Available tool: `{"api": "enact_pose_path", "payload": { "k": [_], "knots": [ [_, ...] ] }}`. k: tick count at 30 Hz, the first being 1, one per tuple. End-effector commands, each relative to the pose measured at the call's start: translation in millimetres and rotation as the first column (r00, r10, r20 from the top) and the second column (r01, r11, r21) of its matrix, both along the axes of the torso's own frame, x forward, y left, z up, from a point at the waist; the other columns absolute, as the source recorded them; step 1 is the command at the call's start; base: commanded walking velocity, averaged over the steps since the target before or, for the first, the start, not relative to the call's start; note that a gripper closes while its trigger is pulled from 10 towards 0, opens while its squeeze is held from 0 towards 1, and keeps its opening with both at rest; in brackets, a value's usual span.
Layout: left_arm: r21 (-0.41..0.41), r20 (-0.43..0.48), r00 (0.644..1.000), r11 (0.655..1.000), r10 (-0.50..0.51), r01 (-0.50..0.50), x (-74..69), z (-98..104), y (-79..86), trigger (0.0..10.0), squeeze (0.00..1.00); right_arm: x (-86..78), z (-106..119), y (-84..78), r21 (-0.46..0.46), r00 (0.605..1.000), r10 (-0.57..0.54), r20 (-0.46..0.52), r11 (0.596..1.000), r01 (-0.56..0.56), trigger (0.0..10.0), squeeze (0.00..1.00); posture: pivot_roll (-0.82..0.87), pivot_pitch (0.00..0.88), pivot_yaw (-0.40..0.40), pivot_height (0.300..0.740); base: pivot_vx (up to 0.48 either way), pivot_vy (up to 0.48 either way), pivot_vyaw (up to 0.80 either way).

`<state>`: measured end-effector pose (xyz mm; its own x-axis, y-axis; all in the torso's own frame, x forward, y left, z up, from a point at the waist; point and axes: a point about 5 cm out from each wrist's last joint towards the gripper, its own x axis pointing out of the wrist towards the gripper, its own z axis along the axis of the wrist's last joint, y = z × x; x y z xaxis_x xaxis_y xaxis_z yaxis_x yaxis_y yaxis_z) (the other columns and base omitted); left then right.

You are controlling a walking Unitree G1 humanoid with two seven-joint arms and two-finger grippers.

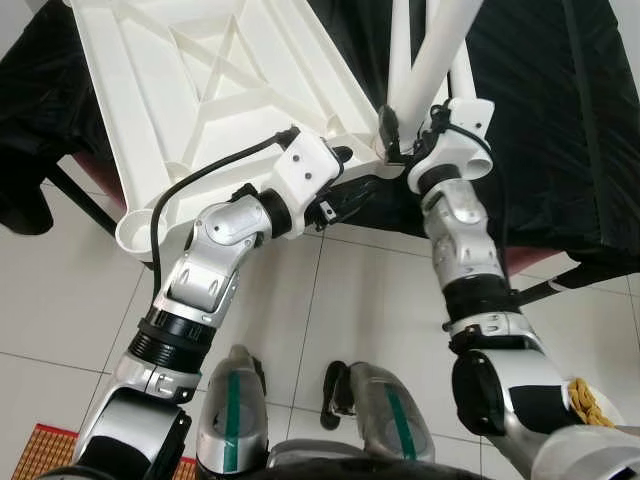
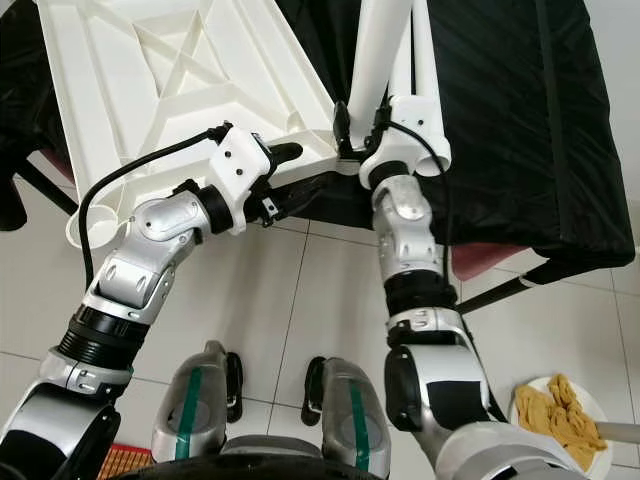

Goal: Building children table

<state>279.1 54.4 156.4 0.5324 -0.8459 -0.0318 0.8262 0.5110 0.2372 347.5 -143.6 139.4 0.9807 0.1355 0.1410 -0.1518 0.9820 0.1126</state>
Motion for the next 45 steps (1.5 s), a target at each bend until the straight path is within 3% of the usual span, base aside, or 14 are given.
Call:
{"api": "enact_pose_path", "payload": {
  "k": [1, 2, 3, 5, 7, 8, 10, 16, 24, 31, 32, 45],
  "knots": [
    [-0.007, 0.006, 0.999, 0.999, 0.053, -0.053, 2.4, -1.2, 1.5, 10.0, 0.00, 0.2, -4.0, -7.5, 0.016, 1.000, -0.014, -0.023, 1.000, 0.015, 10.0, 1.00, 0.05, 0.016, -0.063, 0.740, 0.000, 0.000, 0.00],
    [-0.008, 0.004, 0.999, 0.999, 0.053, -0.053, 2.2, -1.4, 1.2, 10.0, 0.00, 1.0, -2.1, -9.6, 0.011, 1.000, 0.006, -0.013, 1.000, -0.006, 10.0, 1.00, 0.05, 0.014, -0.064, 0.740, 0.000, 0.000, 0.00],
    [-0.009, 0.002, 0.999, 0.999, 0.054, -0.054, 2.1, -1.8, 1.0, 10.0, 0.00, 2.2, -0.1, -11.7, 0.004, 0.999, 0.046, -0.006, 0.999, -0.046, 10.0, 0.00, 0.05, 0.013, -0.062, 0.740, 0.000, 0.000, 0.00],
    [-0.009, 0.002, 0.999, 0.999, 0.054, -0.054, 2.1, -1.8, 1.0, 10.0, 0.00, 2.2, -0.1, -11.7, 0.004, 0.999, 0.046, -0.006, 0.999, -0.046, 10.0, 0.00, 0.05, 0.013, -0.062, 0.740, 0.000, 0.000, 0.00],
    [-0.011, -0.001, 0.999, 0.999, 0.053, -0.053, 2.3, -1.9, 0.7, 10.0, 0.00, 6.0, 2.2, -16.6, -0.053, 0.988, 0.152, -0.006, 0.987, -0.152, 10.0, 0.00, 0.05, 0.006, -0.059, 0.740, 0.000, 0.000, 0.00],
    [-0.011, -0.001, 0.999, 0.999, 0.053, -0.053, 2.3, -1.9, 0.7, 10.0, 0.00, 6.0, 2.2, -16.6, -0.053, 0.988, 0.152, -0.006, 0.987, -0.152, 10.0, 0.00, 0.05, 0.006, -0.059, 0.740, 0.000, 0.000, 0.00],
    [-0.010, 0.004, 0.999, 0.999, 0.049, -0.049, 3.0, -1.1, 0.0, 10.0, 0.00, 8.9, 3.4, -20.1, -0.113, 0.959, 0.281, -0.022, 0.953, -0.282, 10.0, 0.00, 0.05, 0.002, -0.059, 0.740, 0.000, 0.000, 0.00],
    [-0.013, 0.011, 0.999, 0.999, 0.043, -0.042, 4.2, 0.6, -1.0, 10.0, 0.00, 9.6, 6.6, -18.4, -0.138, 0.922, 0.387, -0.028, 0.912, -0.387, 10.0, 0.00, 0.05, 0.000, -0.055, 0.740, 0.000, 0.000, 0.00],
    [-0.013, 0.017, 0.999, 0.999, 0.029, -0.029, 4.9, 2.7, -2.8, 10.0, 0.00, 13.7, 12.7, -19.2, -0.145, 0.884, 0.467, -0.021, 0.873, -0.465, 10.0, 0.00, 0.05, 0.000, -0.048, 0.740, 0.000, 0.000, 0.00],
    [-0.008, 0.025, 0.999, 1.000, 0.023, -0.022, 5.0, 3.8, -2.7, 10.0, 0.00, 18.2, 15.6, -28.5, -0.158, 0.889, 0.458, -0.017, 0.877, -0.454, 10.0, 0.00, 0.05, 0.000, -0.047, 0.740, 0.000, 0.000, 0.00],
    [-0.007, 0.026, 0.999, 1.000, 0.023, -0.022, 5.0, 3.8, -2.4, 10.0, 0.00, 18.2, 15.5, -29.8, -0.149, 0.888, 0.459, -0.014, 0.877, -0.456, 0.0, 0.00, 0.05, 0.000, -0.048, 0.740, 0.000, 0.000, 0.00],
    [-0.013, 0.017, 1.000, 1.000, 0.022, -0.021, 2.9, 2.9, -2.1, 10.0, 0.00, 14.2, 10.2, -33.6, -0.129, 0.880, 0.475, -0.004, 0.872, -0.472, 0.0, 0.00, 0.05, 0.000, -0.048, 0.740, 0.000, 0.000, 0.00]
  ]
}}
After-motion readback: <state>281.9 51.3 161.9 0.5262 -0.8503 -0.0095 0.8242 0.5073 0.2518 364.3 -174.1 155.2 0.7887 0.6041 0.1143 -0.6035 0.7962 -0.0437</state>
